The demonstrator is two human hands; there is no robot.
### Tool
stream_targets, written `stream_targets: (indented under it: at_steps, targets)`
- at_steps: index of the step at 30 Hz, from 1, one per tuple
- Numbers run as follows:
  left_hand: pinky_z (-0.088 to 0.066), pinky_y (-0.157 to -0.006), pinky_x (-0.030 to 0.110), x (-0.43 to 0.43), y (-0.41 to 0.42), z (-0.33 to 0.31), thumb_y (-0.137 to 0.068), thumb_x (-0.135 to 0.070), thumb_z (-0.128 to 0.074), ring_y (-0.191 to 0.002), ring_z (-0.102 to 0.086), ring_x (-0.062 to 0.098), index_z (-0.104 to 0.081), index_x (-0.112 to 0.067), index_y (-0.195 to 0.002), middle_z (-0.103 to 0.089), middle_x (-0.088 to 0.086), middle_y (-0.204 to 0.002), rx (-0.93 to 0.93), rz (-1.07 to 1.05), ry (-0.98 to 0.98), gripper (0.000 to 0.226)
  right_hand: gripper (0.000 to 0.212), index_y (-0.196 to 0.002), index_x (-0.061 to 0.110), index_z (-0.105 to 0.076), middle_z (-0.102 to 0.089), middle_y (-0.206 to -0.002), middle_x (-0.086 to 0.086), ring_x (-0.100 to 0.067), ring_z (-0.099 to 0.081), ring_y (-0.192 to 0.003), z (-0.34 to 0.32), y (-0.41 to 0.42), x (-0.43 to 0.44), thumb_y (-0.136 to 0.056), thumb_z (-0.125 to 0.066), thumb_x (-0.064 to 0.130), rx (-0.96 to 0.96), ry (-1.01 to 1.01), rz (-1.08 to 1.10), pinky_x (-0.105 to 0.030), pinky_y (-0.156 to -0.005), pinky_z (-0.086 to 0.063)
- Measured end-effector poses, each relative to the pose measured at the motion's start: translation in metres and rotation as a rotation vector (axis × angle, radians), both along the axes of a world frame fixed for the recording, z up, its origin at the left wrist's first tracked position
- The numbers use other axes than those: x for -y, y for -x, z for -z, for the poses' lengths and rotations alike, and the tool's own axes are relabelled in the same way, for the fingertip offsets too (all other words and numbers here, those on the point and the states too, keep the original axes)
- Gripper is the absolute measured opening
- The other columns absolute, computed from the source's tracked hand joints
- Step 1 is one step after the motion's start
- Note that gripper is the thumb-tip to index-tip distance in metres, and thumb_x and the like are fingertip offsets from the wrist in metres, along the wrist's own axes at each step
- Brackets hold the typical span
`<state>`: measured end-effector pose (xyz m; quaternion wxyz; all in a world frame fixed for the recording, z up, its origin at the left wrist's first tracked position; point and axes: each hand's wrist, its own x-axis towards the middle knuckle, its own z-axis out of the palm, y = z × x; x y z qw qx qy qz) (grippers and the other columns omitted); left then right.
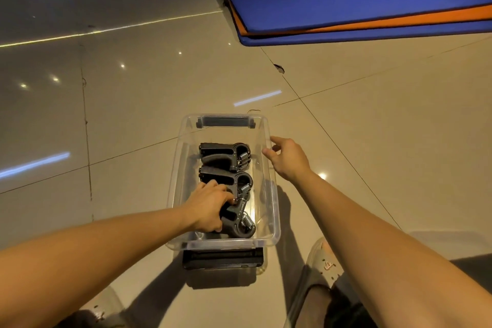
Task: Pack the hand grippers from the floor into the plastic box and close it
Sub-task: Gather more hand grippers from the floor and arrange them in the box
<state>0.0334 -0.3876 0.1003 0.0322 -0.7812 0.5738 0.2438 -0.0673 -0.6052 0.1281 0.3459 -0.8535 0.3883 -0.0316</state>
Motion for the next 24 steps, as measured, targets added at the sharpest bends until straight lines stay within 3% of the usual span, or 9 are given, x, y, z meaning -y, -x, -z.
stream_targets:
  at_steps: [12,19,24]
  targets:
    - [-0.031,-0.112,0.039,-0.006,0.003,0.028,-0.078,-0.048,-0.077,-0.127,-0.041,0.018,-0.052,-0.030,-0.143,-0.053,-0.005,-0.132,0.021,0.019,-0.015,0.072,0.051,-0.143,0.024,-0.057,-0.070,-0.121,-0.004,-0.025,-0.063,-0.113,0.003,-0.002,0.001,-0.097,-0.059,0.047,0.009,0.000,0.003,-0.043,-0.092,-0.053]
    - [-0.045,-0.100,0.032,-0.011,0.000,0.029,-0.077,-0.033,-0.077,-0.114,-0.053,0.017,-0.064,-0.021,-0.125,-0.063,-0.004,-0.119,0.030,0.034,0.038,0.050,0.046,-0.141,0.026,-0.058,-0.070,-0.119,-0.005,-0.026,-0.064,-0.110,0.003,-0.002,-0.001,-0.098,-0.058,0.045,0.023,0.002,-0.003,-0.042,-0.090,-0.053]
    - [-0.038,-0.101,0.034,-0.011,-0.003,0.028,-0.076,-0.042,-0.078,-0.113,-0.046,0.015,-0.060,-0.026,-0.128,-0.059,-0.007,-0.120,0.123,0.054,0.028,0.057,0.048,-0.142,0.023,-0.057,-0.070,-0.121,-0.006,-0.027,-0.063,-0.112,0.002,-0.002,-0.001,-0.099,-0.058,0.044,0.017,0.012,-0.001,-0.039,-0.090,-0.051]
